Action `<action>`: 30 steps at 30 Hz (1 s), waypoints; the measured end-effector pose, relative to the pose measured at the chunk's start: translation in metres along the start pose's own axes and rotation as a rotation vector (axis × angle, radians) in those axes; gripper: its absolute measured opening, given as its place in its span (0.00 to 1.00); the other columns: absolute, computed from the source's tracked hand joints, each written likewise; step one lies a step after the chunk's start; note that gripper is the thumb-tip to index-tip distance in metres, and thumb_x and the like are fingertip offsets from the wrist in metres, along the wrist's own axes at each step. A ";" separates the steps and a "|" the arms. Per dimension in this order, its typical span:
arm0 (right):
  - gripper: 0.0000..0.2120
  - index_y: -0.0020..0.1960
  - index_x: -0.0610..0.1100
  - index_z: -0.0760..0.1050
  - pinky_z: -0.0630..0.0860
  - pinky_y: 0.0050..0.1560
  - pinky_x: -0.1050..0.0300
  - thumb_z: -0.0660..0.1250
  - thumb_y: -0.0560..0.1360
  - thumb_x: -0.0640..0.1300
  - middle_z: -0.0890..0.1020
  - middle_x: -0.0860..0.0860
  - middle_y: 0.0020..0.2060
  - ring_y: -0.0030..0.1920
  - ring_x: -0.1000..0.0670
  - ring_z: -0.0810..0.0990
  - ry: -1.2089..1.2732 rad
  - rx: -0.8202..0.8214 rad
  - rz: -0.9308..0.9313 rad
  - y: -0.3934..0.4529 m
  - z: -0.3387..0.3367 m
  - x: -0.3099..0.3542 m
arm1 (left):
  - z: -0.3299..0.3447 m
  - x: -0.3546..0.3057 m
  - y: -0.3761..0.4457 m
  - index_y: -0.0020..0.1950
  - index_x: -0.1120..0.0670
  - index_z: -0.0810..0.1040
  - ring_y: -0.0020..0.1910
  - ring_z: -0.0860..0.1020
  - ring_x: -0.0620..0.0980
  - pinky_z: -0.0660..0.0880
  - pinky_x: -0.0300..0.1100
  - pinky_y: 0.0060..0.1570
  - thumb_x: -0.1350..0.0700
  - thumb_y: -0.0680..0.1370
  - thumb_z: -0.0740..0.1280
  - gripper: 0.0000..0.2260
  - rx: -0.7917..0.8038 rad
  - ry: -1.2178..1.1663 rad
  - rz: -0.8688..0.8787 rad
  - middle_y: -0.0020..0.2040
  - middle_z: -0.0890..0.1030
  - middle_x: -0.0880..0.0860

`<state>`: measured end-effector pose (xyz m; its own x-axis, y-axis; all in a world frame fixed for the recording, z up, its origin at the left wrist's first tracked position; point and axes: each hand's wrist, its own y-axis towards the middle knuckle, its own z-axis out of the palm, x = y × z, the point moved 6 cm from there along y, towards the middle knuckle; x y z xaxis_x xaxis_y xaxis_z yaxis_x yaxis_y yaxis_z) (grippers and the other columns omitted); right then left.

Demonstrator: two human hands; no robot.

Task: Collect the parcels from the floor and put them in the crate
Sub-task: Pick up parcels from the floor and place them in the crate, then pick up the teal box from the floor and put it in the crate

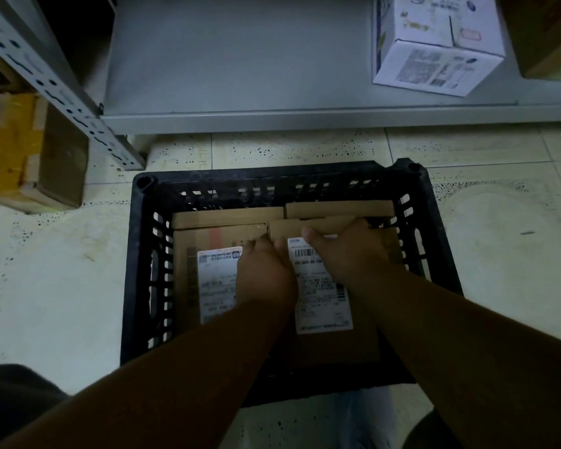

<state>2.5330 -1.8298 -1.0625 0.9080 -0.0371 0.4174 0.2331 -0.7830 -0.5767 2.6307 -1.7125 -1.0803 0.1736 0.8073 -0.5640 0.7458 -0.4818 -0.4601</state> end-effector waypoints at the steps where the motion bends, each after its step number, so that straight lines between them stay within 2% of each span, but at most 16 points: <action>1: 0.40 0.72 0.37 0.61 0.72 0.60 0.53 0.71 0.73 0.62 0.75 0.43 0.67 0.66 0.42 0.74 0.006 -0.001 -0.005 -0.001 -0.001 0.000 | 0.000 0.000 0.000 0.55 0.56 0.74 0.51 0.71 0.48 0.68 0.43 0.50 0.49 0.84 0.51 0.16 -0.009 0.000 0.010 0.57 0.74 0.56; 4: 0.40 0.73 0.37 0.59 0.70 0.53 0.57 0.70 0.74 0.61 0.74 0.44 0.67 0.66 0.43 0.74 0.016 0.015 0.009 -0.001 -0.002 -0.001 | 0.003 0.003 0.002 0.56 0.57 0.74 0.50 0.71 0.49 0.68 0.45 0.50 0.47 0.84 0.51 0.17 -0.006 -0.030 0.004 0.57 0.74 0.56; 7: 0.42 0.73 0.39 0.57 0.71 0.48 0.56 0.70 0.73 0.63 0.76 0.44 0.62 0.59 0.43 0.78 0.038 0.032 0.072 0.002 0.000 -0.001 | 0.001 0.001 0.002 0.64 0.56 0.72 0.57 0.74 0.54 0.72 0.50 0.57 0.44 0.83 0.52 0.20 -0.019 -0.044 0.002 0.61 0.73 0.56; 8: 0.43 0.73 0.40 0.57 0.74 0.49 0.55 0.70 0.72 0.65 0.77 0.44 0.62 0.58 0.42 0.79 0.043 0.024 0.090 0.002 0.001 0.001 | -0.002 -0.001 0.002 0.67 0.56 0.71 0.59 0.73 0.55 0.71 0.50 0.58 0.43 0.83 0.53 0.21 -0.039 -0.047 0.004 0.63 0.73 0.56; 10: 0.46 0.74 0.40 0.56 0.76 0.58 0.49 0.69 0.70 0.67 0.74 0.42 0.65 0.62 0.41 0.76 0.032 -0.031 0.088 0.001 -0.001 0.003 | -0.009 -0.005 0.004 0.71 0.56 0.68 0.62 0.73 0.57 0.71 0.52 0.58 0.44 0.83 0.54 0.22 -0.080 -0.035 0.012 0.66 0.71 0.57; 12: 0.48 0.77 0.40 0.53 0.71 0.67 0.45 0.69 0.71 0.67 0.67 0.41 0.72 0.70 0.40 0.69 -0.005 -0.094 0.045 -0.006 -0.006 0.007 | -0.015 -0.009 0.004 0.71 0.57 0.68 0.61 0.74 0.58 0.73 0.52 0.58 0.45 0.83 0.54 0.22 -0.109 -0.024 -0.006 0.67 0.70 0.58; 14: 0.47 0.79 0.42 0.53 0.67 0.70 0.45 0.68 0.72 0.65 0.65 0.43 0.74 0.73 0.41 0.65 0.021 -0.148 -0.029 -0.020 -0.012 0.013 | -0.026 -0.013 0.000 0.70 0.56 0.69 0.61 0.74 0.57 0.73 0.52 0.58 0.45 0.83 0.54 0.21 -0.137 -0.041 -0.050 0.68 0.69 0.58; 17: 0.44 0.79 0.44 0.55 0.65 0.72 0.50 0.69 0.73 0.63 0.66 0.45 0.74 0.73 0.44 0.65 0.100 -0.153 -0.100 -0.050 -0.028 0.019 | -0.057 -0.029 -0.014 0.70 0.57 0.69 0.63 0.72 0.57 0.71 0.51 0.60 0.46 0.83 0.53 0.21 -0.149 -0.036 -0.084 0.68 0.69 0.58; 19: 0.44 0.79 0.46 0.54 0.66 0.71 0.50 0.69 0.72 0.64 0.67 0.47 0.73 0.72 0.45 0.67 0.130 -0.138 -0.100 -0.073 -0.040 0.020 | -0.081 -0.048 -0.030 0.71 0.57 0.69 0.64 0.71 0.56 0.69 0.47 0.58 0.47 0.84 0.53 0.21 -0.156 -0.012 -0.039 0.68 0.69 0.58; 21: 0.41 0.77 0.50 0.57 0.72 0.68 0.44 0.68 0.71 0.65 0.70 0.48 0.70 0.69 0.46 0.71 0.177 -0.191 -0.120 -0.100 -0.059 0.028 | -0.104 -0.072 -0.049 0.70 0.57 0.69 0.62 0.71 0.53 0.67 0.43 0.54 0.48 0.84 0.53 0.19 -0.157 -0.030 0.044 0.66 0.71 0.57; 24: 0.36 0.76 0.50 0.62 0.73 0.66 0.43 0.68 0.72 0.60 0.72 0.47 0.68 0.67 0.46 0.72 0.257 -0.270 -0.158 -0.143 -0.101 0.048 | -0.135 -0.107 -0.087 0.68 0.55 0.70 0.59 0.71 0.50 0.67 0.42 0.53 0.49 0.84 0.54 0.17 -0.144 -0.036 0.172 0.63 0.72 0.55; 28: 0.31 0.74 0.48 0.66 0.72 0.65 0.39 0.71 0.74 0.53 0.73 0.46 0.67 0.67 0.45 0.72 0.256 -0.338 -0.146 -0.212 -0.182 0.068 | -0.188 -0.169 -0.162 0.69 0.55 0.70 0.56 0.68 0.43 0.64 0.38 0.55 0.52 0.84 0.56 0.16 -0.088 -0.006 0.334 0.62 0.73 0.54; 30: 0.29 0.72 0.48 0.67 0.72 0.65 0.40 0.71 0.74 0.53 0.74 0.47 0.65 0.65 0.45 0.72 0.272 -0.381 -0.120 -0.261 -0.237 0.076 | -0.225 -0.210 -0.210 0.69 0.56 0.71 0.58 0.69 0.46 0.63 0.37 0.57 0.53 0.84 0.56 0.16 -0.053 -0.015 0.437 0.61 0.73 0.55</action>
<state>2.4585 -1.7754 -0.7139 0.7468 -0.0541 0.6628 0.1400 -0.9616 -0.2363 2.5824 -1.7041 -0.7114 0.4708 0.5263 -0.7081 0.6365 -0.7584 -0.1404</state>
